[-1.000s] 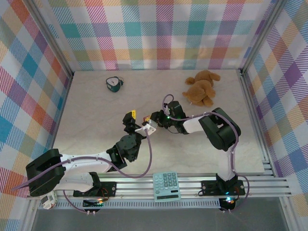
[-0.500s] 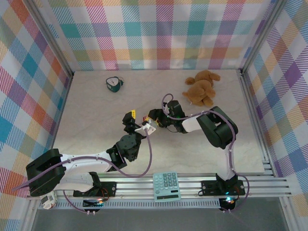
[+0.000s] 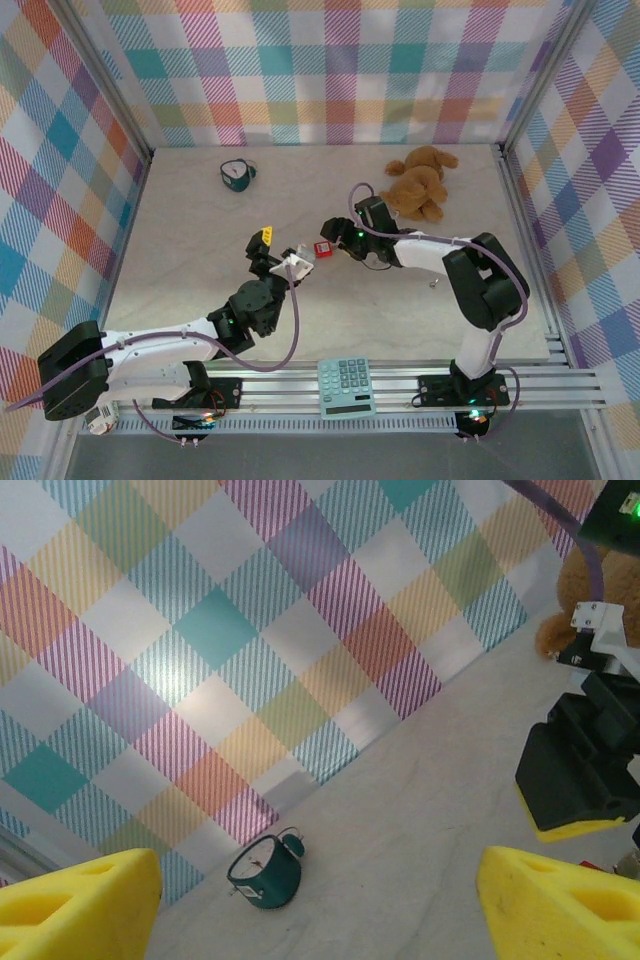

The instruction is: Unlock with the key

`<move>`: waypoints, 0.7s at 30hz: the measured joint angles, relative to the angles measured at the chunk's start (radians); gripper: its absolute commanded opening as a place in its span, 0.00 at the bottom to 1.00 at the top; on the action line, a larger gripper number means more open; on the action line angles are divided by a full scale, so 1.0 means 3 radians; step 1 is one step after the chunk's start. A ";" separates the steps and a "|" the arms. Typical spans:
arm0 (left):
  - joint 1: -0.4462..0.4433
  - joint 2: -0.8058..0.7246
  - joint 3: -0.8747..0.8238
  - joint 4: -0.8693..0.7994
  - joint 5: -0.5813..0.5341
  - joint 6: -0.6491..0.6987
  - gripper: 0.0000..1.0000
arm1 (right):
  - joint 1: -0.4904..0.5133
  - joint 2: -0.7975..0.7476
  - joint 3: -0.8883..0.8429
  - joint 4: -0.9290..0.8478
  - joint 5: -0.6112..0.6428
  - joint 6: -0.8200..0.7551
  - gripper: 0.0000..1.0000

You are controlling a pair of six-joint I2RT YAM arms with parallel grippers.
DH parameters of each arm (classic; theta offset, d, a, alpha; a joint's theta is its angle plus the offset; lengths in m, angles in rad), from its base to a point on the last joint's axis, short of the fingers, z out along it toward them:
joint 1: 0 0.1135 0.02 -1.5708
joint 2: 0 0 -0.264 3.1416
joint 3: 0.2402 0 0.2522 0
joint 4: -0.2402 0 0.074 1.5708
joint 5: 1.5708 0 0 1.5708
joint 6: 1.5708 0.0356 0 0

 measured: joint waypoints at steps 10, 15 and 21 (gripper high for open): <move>-0.0025 -0.0100 -0.0064 -0.0128 0.0058 -0.0233 0.80 | -0.0005 -0.0128 -0.0019 -0.0618 0.0109 -0.0434 0.67; -0.0028 -0.0191 -0.0146 -0.0084 -0.0009 -0.0464 0.80 | 0.0198 -0.0033 0.0407 -0.1223 0.0379 -0.0969 0.58; -0.0029 -0.0280 -0.0281 -0.0108 -0.0182 -0.0731 0.79 | 0.0584 0.0439 0.1045 -0.1595 0.0725 -0.1450 0.51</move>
